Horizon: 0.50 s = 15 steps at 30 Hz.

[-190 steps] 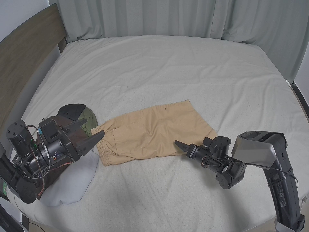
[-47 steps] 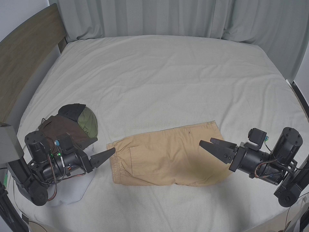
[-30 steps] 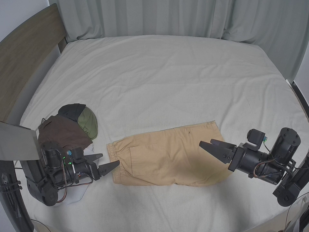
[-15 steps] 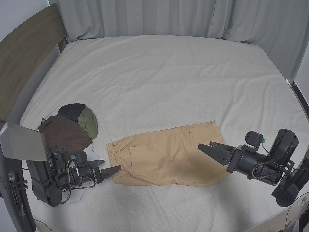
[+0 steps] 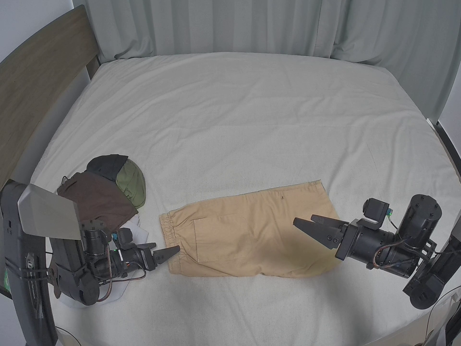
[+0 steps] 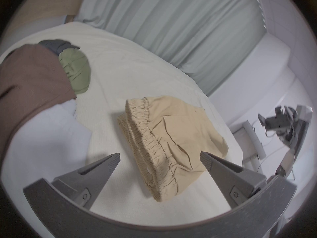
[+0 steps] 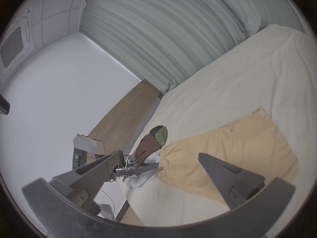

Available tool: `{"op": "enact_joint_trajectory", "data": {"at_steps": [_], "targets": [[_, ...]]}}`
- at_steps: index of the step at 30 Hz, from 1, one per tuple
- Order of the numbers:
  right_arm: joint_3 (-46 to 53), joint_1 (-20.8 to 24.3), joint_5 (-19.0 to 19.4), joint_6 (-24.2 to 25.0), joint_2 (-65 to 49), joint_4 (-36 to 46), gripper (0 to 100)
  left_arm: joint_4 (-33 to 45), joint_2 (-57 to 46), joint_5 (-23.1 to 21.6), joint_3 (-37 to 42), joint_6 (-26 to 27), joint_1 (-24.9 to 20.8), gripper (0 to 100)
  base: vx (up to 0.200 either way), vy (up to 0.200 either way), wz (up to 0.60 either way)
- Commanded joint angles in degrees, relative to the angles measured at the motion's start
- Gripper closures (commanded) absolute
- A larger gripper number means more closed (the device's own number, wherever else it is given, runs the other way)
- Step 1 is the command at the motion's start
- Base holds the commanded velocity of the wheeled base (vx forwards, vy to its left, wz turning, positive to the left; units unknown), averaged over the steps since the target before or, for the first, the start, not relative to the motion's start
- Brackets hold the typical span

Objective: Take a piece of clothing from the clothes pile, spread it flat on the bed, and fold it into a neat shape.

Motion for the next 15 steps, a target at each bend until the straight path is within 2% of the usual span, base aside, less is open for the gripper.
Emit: {"op": "enact_joint_trajectory", "data": {"at_steps": [1, 5, 10, 15], "targets": [[-0.1, -0.1, 0.0, 0.1, 0.5, 0.0, 0, 0.0, 1.8, 1.8, -2.2, -6.3, -0.8, 0, 0.0, 0.0, 0.0], [-0.1, -0.2, 0.0, 0.1, 0.5, -0.1, 0, 0.0, 2.6, 2.4, -3.1, -10.0, -1.5, 0, 0.0, 0.0, 0.0], [-0.1, -0.2, 0.0, 0.1, 0.5, -0.1, 0, -0.1, 5.1, 2.7, -3.5, -10.1, -2.6, 0, 0.0, 0.0, 0.0], [-0.1, -0.1, -0.1, 0.1, 0.5, -0.1, 0, -0.1, 7.1, 5.9, -4.9, -10.3, -3.8, 0, 0.0, 0.0, 0.0]]}}
